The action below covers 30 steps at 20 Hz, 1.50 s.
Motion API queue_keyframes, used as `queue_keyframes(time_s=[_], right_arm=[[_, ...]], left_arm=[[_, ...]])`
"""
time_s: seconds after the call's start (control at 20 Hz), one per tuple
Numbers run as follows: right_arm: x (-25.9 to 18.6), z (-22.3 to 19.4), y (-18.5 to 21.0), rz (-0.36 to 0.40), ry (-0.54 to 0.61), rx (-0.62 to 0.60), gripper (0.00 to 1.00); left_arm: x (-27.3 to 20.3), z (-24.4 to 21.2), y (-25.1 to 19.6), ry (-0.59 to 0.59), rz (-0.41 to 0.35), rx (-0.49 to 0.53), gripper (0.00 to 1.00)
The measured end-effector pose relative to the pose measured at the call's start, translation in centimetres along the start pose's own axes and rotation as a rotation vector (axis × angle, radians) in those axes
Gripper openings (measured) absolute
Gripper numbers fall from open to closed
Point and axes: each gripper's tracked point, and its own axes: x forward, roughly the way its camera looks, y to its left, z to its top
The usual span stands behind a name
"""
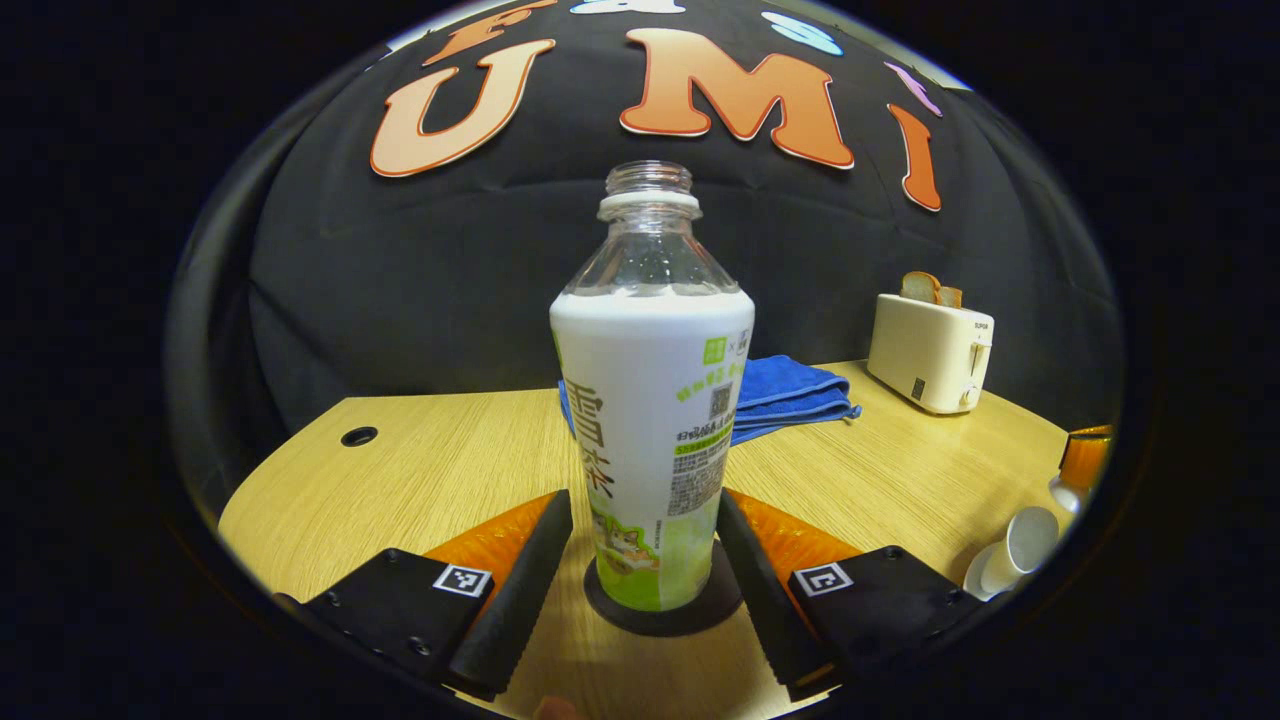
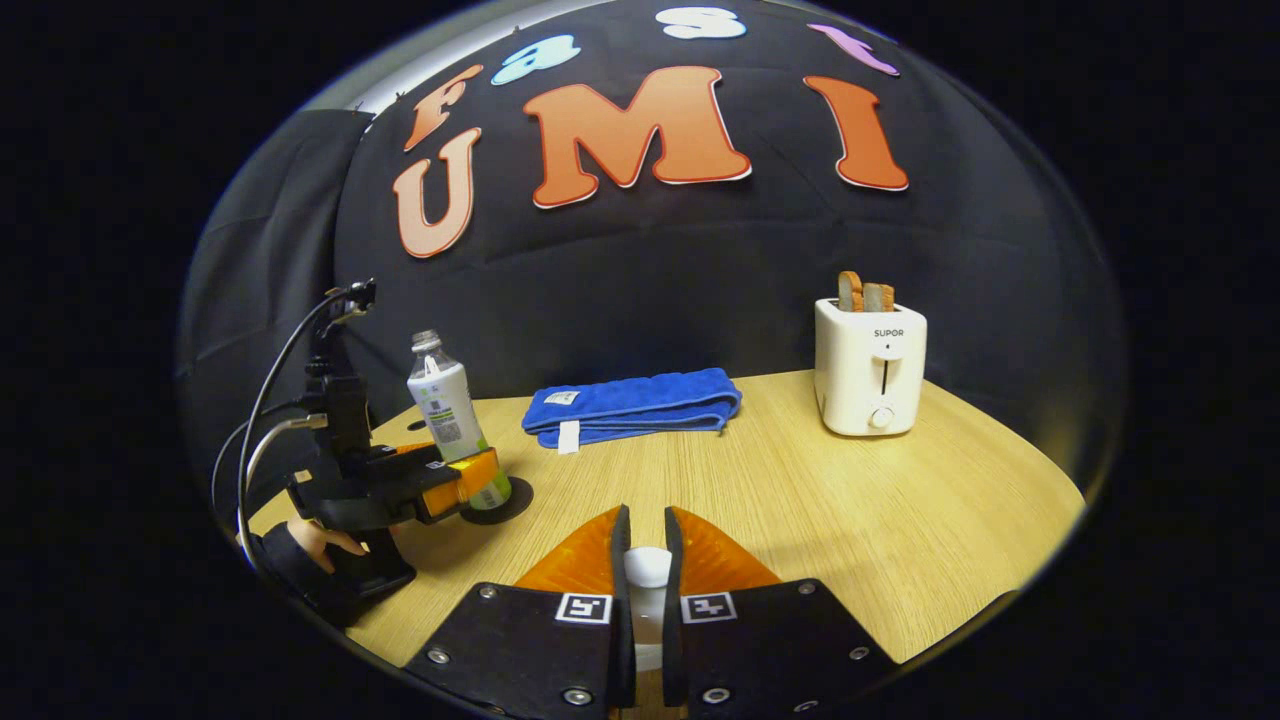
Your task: Open the teacup lid with one hand, grasp the water bottle and pour water into the teacup with the other hand; after pouring, place the water bottle on the coaster and then close the teacup lid.
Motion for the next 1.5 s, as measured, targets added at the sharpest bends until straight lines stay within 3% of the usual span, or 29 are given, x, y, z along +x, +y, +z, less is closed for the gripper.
queue_keyframes(time_s=[0.5, 0.7, 0.8, 0.85, 0.9, 0.95, 1.25, 1.5], right_arm=[[1.5, -2.6, 1.1, 0.021, 0.048, -0.074, 0.18], [1.2, -2.3, 1.0, 0.03, 0.035, -0.049, 0.28], [0.9, -1.4, 0.6, 0.02, 0.006, -0.043, 0.54], [0.8, -1.0, 0.4, 0.015, -0.01, -0.038, 0.77], [0.7, -0.8, 0.3, 0.017, -0.02, -0.031, 0.91], [0.5, -0.6, 0.2, 0.021, -0.027, -0.022, 0.98], [-0.9, 0.4, -1.2, -0.006, -0.06, 0.016, 0.98], [-2.9, 1.4, -2.6, -0.044, -0.091, 0.003, 0.98]], left_arm=[[-0.5, 0.7, 0.1, -0.025, 0.01, -0.023, 0.92], [-0.9, 1.0, 0.4, -0.038, 0.034, -0.041, 0.94], [-1.3, 0.9, 0.3, -0.038, 0.046, -0.036, 0.94], [-1.7, 0.8, 0.3, -0.04, 0.057, -0.027, 0.94], [-2.0, 0.8, 0.4, -0.043, 0.067, -0.019, 0.94], [-2.3, 0.9, 0.4, -0.049, 0.076, -0.019, 0.94], [-5.7, 0.4, 0.1, -0.044, 0.092, -0.029, 0.94], [-11.8, 1.1, 0.5, -0.105, 0.13, -0.005, 0.93]])
